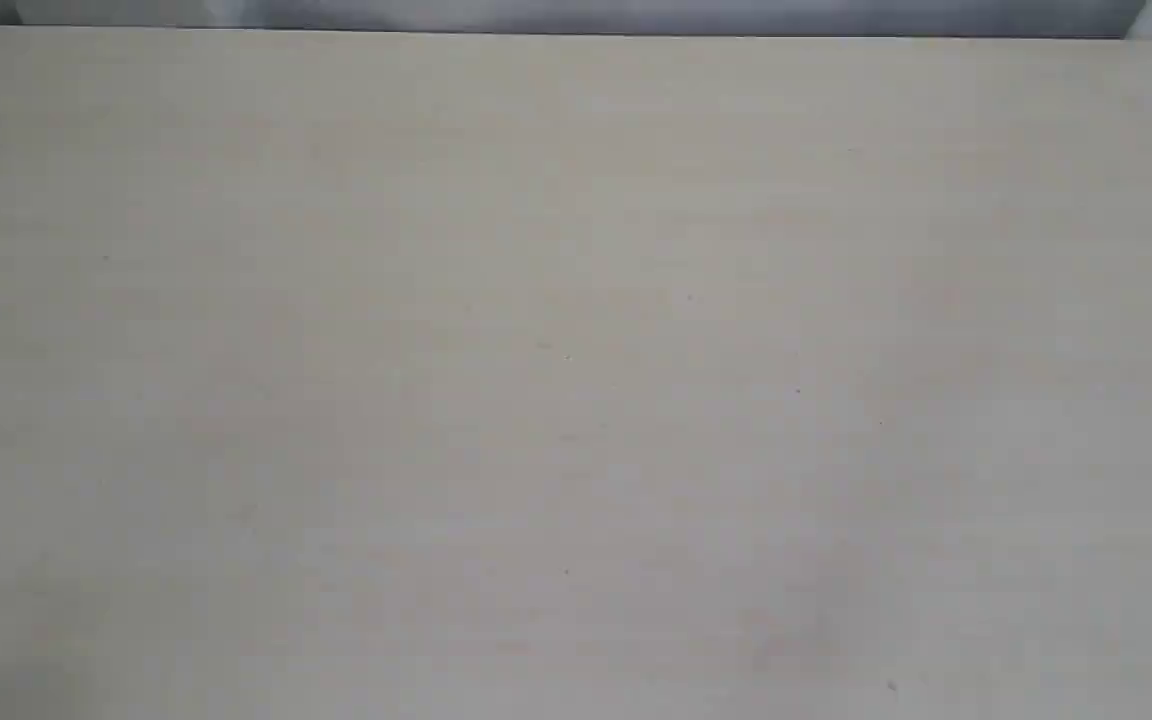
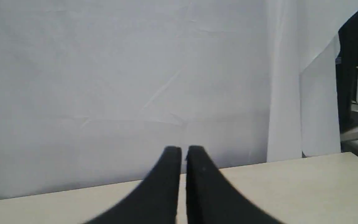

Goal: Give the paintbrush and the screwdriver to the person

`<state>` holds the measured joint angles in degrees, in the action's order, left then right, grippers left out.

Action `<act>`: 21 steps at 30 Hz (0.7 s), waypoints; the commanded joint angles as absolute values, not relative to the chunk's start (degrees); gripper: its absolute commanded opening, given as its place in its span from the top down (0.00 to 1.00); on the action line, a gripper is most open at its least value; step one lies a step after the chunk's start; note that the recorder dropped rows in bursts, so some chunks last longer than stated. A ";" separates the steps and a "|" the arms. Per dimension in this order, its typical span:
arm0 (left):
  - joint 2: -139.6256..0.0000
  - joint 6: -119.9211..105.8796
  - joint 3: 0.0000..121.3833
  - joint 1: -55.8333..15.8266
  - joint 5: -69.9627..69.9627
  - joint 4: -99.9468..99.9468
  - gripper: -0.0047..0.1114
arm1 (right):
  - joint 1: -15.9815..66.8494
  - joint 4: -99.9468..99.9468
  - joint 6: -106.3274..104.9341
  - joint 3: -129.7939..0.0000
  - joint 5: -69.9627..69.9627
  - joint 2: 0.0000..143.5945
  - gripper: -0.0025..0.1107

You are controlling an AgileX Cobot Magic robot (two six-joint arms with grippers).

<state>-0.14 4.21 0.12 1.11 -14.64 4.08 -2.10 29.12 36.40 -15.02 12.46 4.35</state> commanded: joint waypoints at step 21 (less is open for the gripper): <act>0.00 4.32 0.00 0.64 -14.33 3.91 0.96 | -4.47 29.38 29.10 -3.67 15.11 0.00 0.94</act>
<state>-0.14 4.21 0.12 1.11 -14.64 4.08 -4.32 29.12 30.48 -3.92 13.70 0.30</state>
